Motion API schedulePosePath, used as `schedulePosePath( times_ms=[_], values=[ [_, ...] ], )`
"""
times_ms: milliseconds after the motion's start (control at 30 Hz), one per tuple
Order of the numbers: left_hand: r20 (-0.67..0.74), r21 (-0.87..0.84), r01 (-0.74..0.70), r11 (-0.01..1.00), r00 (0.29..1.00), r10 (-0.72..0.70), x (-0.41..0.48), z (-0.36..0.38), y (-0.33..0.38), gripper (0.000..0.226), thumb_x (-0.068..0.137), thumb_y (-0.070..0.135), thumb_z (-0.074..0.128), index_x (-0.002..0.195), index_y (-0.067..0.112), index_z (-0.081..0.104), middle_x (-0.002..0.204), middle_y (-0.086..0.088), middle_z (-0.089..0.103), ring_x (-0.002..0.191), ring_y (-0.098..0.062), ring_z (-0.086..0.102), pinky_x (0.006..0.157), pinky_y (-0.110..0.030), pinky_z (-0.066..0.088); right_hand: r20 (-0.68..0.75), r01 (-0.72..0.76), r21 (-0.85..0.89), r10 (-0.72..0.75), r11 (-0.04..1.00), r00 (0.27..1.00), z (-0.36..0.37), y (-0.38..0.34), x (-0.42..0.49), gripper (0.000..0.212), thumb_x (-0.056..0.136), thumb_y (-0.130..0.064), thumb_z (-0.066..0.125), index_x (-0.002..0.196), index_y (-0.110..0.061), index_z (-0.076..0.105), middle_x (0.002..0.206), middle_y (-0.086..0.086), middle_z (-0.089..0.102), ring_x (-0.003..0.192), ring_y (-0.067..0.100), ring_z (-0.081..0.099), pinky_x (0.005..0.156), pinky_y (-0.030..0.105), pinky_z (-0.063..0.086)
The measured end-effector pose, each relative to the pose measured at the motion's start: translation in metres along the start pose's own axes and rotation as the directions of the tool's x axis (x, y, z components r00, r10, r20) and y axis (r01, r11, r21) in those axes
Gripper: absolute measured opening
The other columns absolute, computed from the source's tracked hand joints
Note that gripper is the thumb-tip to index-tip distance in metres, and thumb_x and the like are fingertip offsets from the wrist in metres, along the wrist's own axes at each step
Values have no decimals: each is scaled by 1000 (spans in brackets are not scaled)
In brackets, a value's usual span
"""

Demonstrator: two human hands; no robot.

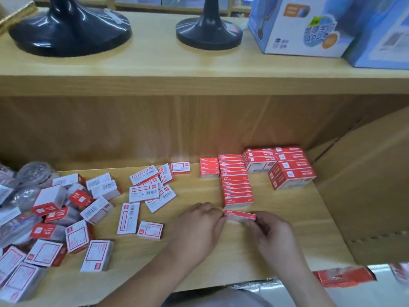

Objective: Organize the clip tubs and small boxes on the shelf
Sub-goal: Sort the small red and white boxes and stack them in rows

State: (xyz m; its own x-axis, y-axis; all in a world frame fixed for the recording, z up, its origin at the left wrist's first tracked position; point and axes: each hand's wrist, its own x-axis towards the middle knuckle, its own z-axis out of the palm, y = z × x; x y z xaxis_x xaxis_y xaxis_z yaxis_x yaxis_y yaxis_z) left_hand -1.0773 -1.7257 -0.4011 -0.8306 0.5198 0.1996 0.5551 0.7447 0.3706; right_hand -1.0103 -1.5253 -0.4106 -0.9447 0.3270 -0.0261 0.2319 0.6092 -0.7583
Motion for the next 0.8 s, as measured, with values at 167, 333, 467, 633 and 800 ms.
schedulePosePath(
  times_ms=[167, 333, 467, 633, 800],
  values=[
    [61, -74, 92, 993, 994, -88, 9, 1, 3, 31, 98, 52, 50, 120, 33, 58, 104, 7, 64, 100, -19, 62, 74, -32, 46, -97, 10, -80, -18, 997, 995, 7, 0, 6, 15, 93, -28, 66, 107, -32, 69, 86, -9, 71, 81, 18, 67, 73, 38, 55],
    [3, 78, 53, 996, 999, -53, 7, 18, 2, 31, 96, 49, 48, 109, 30, 69, 87, 11, 65, 82, -15, 63, 62, -29, 49, -133, 24, -253, -59, 967, 989, 12, -7, 8, 20, 93, -41, 63, 108, -31, 71, 85, -4, 66, 85, 26, 66, 66, 36, 52],
    [-101, 165, 22, 986, 995, -5, 8, 26, 4, 34, 96, 43, 47, 102, 23, 73, 80, 9, 65, 74, -16, 62, 59, -29, 48, -154, 15, -289, -62, 957, 986, 12, -9, 8, 17, 93, -41, 64, 106, -33, 72, 87, -4, 67, 85, 25, 67, 62, 33, 49],
    [-84, 132, 26, 991, 996, -15, 11, 29, 6, 36, 98, 40, 47, 105, 17, 73, 80, 5, 65, 75, -20, 62, 63, -31, 49, -91, 4, -275, -30, 961, 995, 8, -8, 11, 18, 93, -41, 64, 109, -35, 71, 78, -9, 62, 78, 19, 63, 61, 32, 48],
    [54, -214, 31, 976, 998, -20, -4, 2, -5, 29, 96, 38, 54, 122, 31, 64, 93, 9, 61, 91, -15, 58, 72, -29, 46, -135, -76, 33, 80, 997, 988, -3, -7, -5, 11, 90, -22, 71, 89, -33, 73, 79, -10, 73, 75, 7, 68, 71, 31, 55]
  ],
)
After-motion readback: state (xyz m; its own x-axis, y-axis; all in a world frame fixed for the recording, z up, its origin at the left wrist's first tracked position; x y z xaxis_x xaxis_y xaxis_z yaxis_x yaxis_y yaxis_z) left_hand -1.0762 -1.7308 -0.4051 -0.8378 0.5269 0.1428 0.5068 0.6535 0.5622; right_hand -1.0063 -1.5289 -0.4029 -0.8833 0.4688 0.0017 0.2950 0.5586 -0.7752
